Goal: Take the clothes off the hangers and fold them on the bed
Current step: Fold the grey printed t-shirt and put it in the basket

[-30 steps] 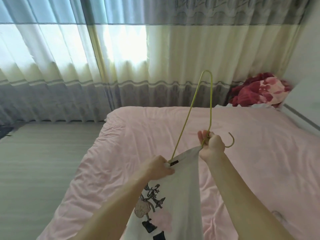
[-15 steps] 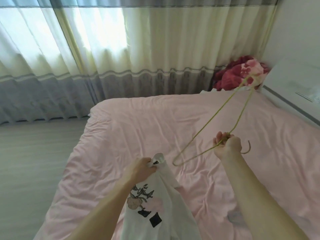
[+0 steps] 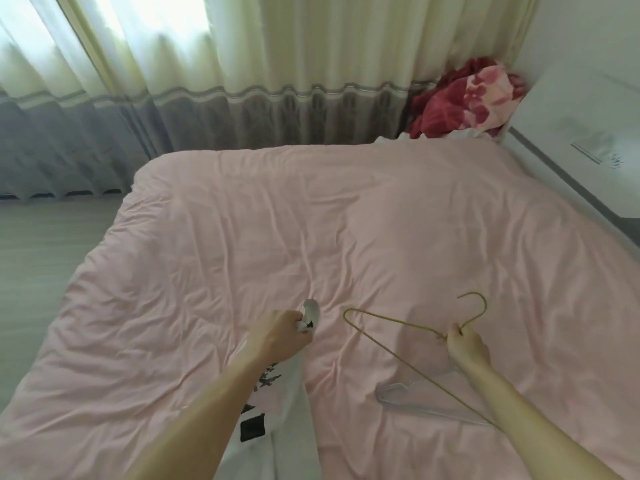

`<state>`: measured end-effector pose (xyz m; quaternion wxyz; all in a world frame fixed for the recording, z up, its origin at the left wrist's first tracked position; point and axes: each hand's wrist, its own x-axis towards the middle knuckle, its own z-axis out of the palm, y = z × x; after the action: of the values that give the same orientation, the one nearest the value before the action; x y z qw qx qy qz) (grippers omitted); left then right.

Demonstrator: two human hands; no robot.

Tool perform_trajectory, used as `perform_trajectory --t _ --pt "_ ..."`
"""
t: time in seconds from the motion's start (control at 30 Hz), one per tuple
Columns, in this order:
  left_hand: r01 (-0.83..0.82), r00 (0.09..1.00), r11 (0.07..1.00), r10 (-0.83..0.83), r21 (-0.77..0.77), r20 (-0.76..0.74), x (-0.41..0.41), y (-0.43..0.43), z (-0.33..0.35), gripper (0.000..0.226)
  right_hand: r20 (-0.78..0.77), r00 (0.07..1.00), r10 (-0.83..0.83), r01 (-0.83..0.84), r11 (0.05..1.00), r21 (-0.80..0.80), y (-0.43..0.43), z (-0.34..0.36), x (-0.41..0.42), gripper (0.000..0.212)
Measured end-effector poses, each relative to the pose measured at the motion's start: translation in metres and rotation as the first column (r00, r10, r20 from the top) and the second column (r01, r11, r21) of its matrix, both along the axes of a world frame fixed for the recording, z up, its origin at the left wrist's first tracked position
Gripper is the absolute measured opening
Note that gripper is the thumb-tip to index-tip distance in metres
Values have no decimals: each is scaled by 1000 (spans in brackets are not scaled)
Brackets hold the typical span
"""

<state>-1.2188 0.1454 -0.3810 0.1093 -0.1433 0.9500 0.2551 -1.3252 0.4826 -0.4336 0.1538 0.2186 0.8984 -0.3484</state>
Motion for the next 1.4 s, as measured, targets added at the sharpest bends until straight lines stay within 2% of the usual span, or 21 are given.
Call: perform_trajectory --t 0.17,0.3,0.5,0.67,0.9,0.97,1.07,1.13,1.2,1.3,1.4 --pt "43 997 979 -28 -200 74 -17 59 -29 30 128 955 267 -289 934 209 55 -58 -21 52" --pt "-62 982 983 91 -171 166 -20 78 -50 26 209 913 350 -401 864 304 89 -111 -25 54" --pt "-63 970 978 107 -200 217 -40 96 -70 29 229 898 376 -432 853 293 115 -181 -32 50" --pt "-46 967 978 95 -201 238 -43 107 -80 39 210 916 342 -389 885 255 117 -203 -42 53" --pt "-73 959 978 123 -197 256 -40 111 -73 36 41 939 341 -333 872 360 110 -206 -21 30" --pt "-58 965 975 110 -213 240 -39 109 -67 33 -28 961 275 -252 914 318 109 -199 -10 36" --pt "-54 971 972 103 -227 213 -35 105 -54 31 -2 984 176 -171 961 218 103 -180 3 53" --pt "-48 968 977 97 -210 230 -31 100 -46 29 58 982 179 -186 971 152 87 -170 11 56" --pt "-27 968 981 73 -190 239 -21 88 -35 26 92 959 269 -275 959 70 55 -151 15 57" --pt "11 981 986 22 -164 194 -2 66 -19 27 33 869 493 -491 869 -60 -12 -104 16 69" --pt "28 988 983 1 -183 152 23 42 6 30 -121 689 714 -723 666 -185 -82 -46 25 87"
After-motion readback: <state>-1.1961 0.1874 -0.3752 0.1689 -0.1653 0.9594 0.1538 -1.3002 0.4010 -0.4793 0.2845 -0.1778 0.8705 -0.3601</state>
